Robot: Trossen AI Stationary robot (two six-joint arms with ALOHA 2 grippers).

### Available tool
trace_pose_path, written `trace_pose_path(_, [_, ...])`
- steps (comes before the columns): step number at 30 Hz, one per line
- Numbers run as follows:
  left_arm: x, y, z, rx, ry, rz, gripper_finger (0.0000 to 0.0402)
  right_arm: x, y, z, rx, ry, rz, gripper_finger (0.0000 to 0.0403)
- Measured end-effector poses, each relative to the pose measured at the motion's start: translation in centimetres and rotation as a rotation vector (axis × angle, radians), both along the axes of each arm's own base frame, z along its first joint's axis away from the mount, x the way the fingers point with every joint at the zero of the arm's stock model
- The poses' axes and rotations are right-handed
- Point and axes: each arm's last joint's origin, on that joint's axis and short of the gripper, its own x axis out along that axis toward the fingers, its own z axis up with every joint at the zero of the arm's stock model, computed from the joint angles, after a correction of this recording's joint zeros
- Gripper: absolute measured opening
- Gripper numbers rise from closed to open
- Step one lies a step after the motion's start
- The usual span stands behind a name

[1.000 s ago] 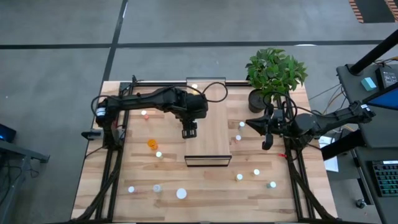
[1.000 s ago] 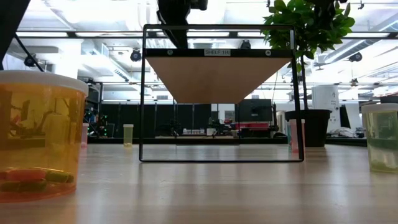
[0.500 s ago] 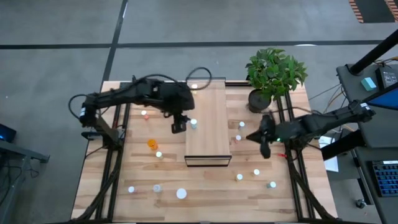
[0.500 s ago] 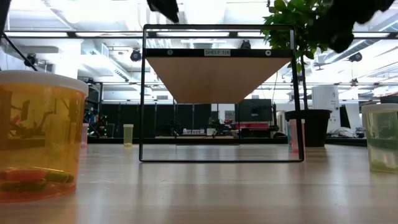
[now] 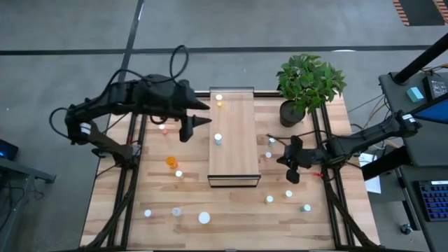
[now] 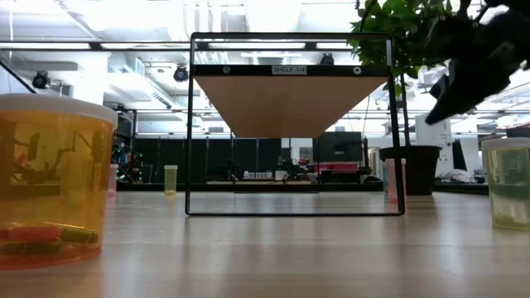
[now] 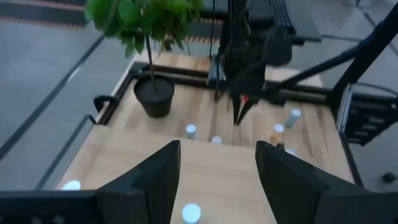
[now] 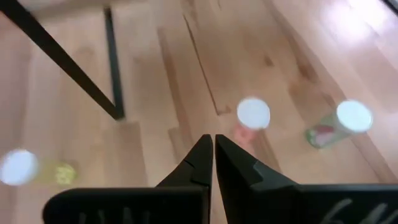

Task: Pick and place medicine bottles onto shelf by color
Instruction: Put the right red bottle on the shelf

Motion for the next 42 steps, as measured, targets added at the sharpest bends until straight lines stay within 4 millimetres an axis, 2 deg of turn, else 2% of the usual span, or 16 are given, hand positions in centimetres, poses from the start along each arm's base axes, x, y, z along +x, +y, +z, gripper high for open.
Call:
trace_pose_path(5, [-0.4,0.0,0.4,0.004,-0.033,0.003,0.0192,0.7,0.0,-1.0,-0.047,0.032,-0.051,0.005])
trace_pose_path(17, [-0.3,0.0,0.4,0.004,-0.031,0.004,0.0192,3.4,-0.5,-2.8,-0.091,0.034,-0.194,0.0202])
trace_pose_path(25, [-0.3,0.0,0.3,0.005,-0.03,0.005,0.0192,4.4,-0.9,-4.0,-0.106,0.055,-0.225,0.0251])
trace_pose_path(31, [-0.3,0.0,0.3,0.005,-0.03,0.006,0.0192,5.0,-0.8,-4.9,-0.109,0.076,-0.231,0.0246])
trace_pose_path(42, [-0.2,0.0,0.3,0.006,-0.027,0.008,0.0192,5.0,-0.8,-5.0,-0.092,0.07,-0.249,0.0161])
